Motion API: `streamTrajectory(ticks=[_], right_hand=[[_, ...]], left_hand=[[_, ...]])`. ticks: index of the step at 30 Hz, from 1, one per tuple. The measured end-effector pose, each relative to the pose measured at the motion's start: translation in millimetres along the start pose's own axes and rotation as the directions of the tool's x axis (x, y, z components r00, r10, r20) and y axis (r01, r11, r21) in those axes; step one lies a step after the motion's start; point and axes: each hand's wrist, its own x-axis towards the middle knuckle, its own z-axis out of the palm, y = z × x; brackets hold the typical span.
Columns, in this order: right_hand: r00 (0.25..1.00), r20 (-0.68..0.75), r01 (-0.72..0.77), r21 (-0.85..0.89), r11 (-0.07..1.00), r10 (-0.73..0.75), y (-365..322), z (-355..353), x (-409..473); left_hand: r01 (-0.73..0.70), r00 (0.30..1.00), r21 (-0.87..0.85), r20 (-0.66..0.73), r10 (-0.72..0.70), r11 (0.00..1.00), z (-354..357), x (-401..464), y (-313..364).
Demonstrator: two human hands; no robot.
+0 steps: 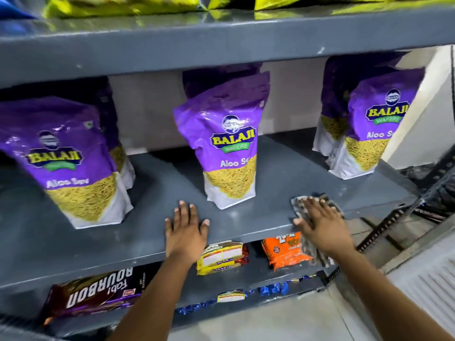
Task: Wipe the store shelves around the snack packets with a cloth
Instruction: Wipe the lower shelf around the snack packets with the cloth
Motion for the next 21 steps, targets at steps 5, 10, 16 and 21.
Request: streamTrajectory(ticks=[5, 10, 16, 21], right_hand=[[0.983, 0.06, 0.171, 0.008, 0.985, -0.171, -109, 30, -20], [0.936, 0.135, 0.325, 0.014, 0.946, -0.324, -224, 59, -37], [0.865, 0.156, 0.478, 0.033, 0.878, -0.477, -331, 94, -61], [0.812, 0.189, 0.563, -0.005, 0.826, -0.552, -392, 117, -65]], left_hand=[[-0.178, 0.98, 0.044, -0.081, 0.181, 0.983, 1, -35, -75], [-0.151, 0.983, 0.067, -0.093, 0.157, 0.986, -8, -69, -207], [0.141, 0.981, 0.012, -0.139, -0.138, 0.99, -31, -79, -339], [0.136, 0.981, -0.031, -0.135, -0.139, 0.99, -27, -74, -352]])
